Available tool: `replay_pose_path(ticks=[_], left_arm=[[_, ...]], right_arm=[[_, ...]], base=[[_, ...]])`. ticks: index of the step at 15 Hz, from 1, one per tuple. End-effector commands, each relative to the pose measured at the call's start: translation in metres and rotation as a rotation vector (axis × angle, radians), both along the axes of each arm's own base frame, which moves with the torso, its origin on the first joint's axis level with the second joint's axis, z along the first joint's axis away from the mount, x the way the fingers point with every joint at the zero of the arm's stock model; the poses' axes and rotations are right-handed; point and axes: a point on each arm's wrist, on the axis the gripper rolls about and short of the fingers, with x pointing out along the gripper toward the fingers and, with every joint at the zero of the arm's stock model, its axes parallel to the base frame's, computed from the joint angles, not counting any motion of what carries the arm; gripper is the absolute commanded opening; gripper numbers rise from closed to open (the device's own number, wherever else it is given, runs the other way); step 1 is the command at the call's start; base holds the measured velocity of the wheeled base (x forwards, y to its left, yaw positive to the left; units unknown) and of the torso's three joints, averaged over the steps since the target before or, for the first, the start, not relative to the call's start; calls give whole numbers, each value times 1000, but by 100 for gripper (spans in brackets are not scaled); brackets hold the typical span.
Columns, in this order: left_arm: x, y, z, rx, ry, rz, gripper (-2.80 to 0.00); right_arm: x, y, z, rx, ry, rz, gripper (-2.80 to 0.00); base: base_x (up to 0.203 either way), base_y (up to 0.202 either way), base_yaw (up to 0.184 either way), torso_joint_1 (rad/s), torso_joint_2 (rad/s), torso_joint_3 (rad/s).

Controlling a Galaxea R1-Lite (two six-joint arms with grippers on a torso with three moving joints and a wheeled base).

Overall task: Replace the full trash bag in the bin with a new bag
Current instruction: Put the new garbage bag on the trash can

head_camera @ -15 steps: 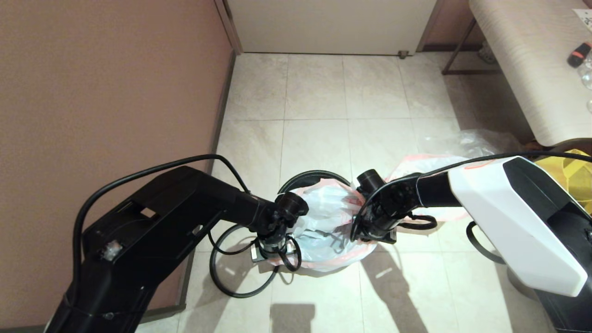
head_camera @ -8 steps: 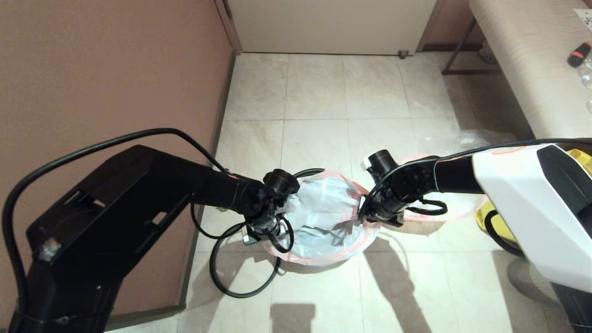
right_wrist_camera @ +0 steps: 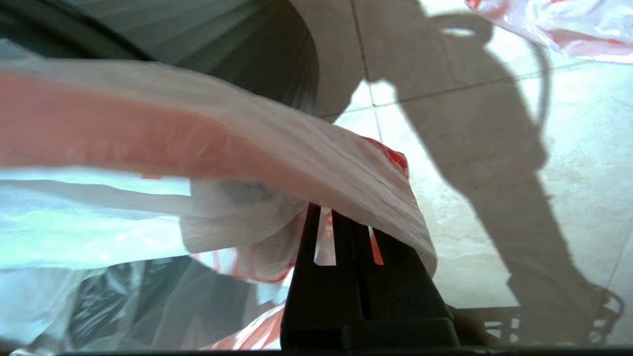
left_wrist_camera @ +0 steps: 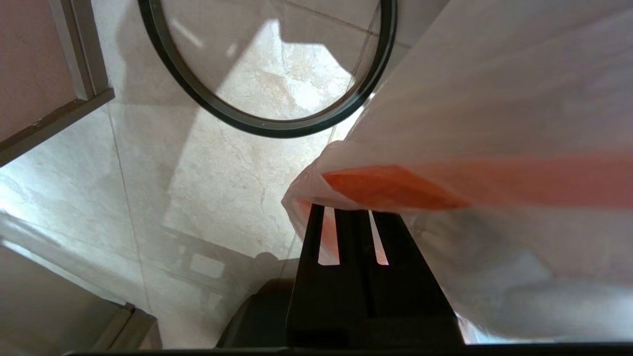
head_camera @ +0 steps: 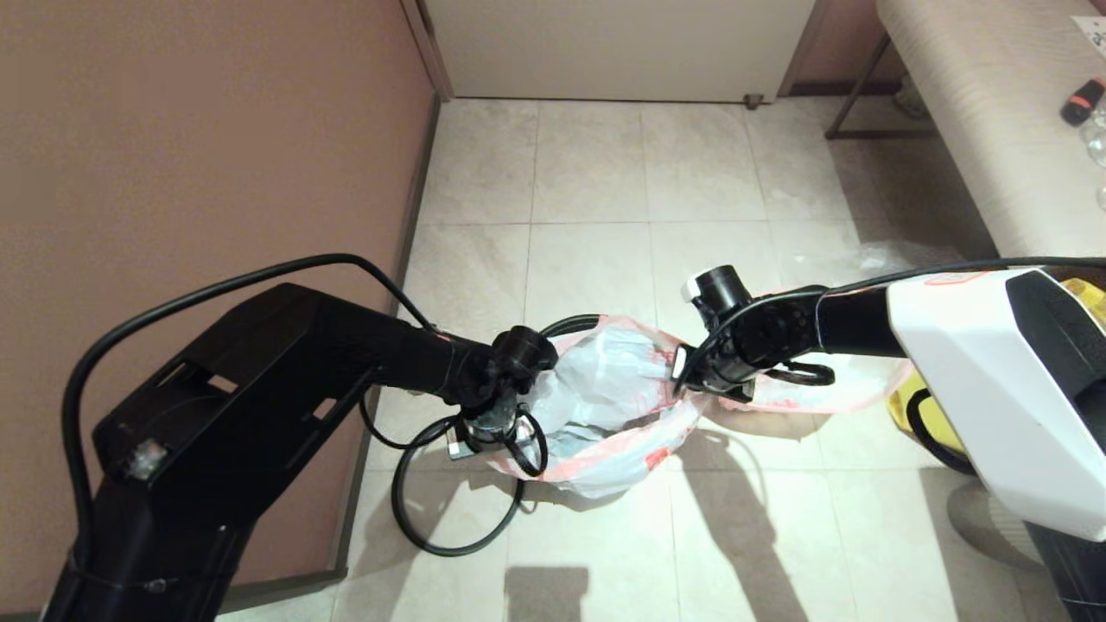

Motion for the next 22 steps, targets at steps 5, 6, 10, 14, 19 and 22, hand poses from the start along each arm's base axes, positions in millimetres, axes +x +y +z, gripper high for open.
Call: replay_pose_path(ticks=[5, 6, 10, 14, 19, 22], left_arm=[[-21, -7, 3, 60, 86, -45, -280], [-23, -8, -7, 76, 113, -50, -280], [-25, -13, -32, 108, 166, -63, -280], [-16, -14, -44, 95, 121, -45, -280], [4, -8, -60, 132, 42, 51, -280], [10, -8, -48, 47, -29, 119, -280]], right_arm=[[-23, -12, 14, 34, 125, -38, -280], [-23, -11, 4, 25, 154, -39, -280], [-21, 1, -42, 8, 255, -37, -280], [-4, 4, -49, 44, 188, -40, -280], [10, -10, -50, 52, 160, -82, -280], [17, -22, -29, 117, 66, -138, -280]], base=[[0, 0, 0, 0, 0, 0], [0, 0, 0, 0, 0, 0], [0, 0, 0, 0, 0, 0], [0, 0, 0, 0, 0, 0], [0, 0, 0, 0, 0, 0], [0, 0, 0, 0, 0, 0]])
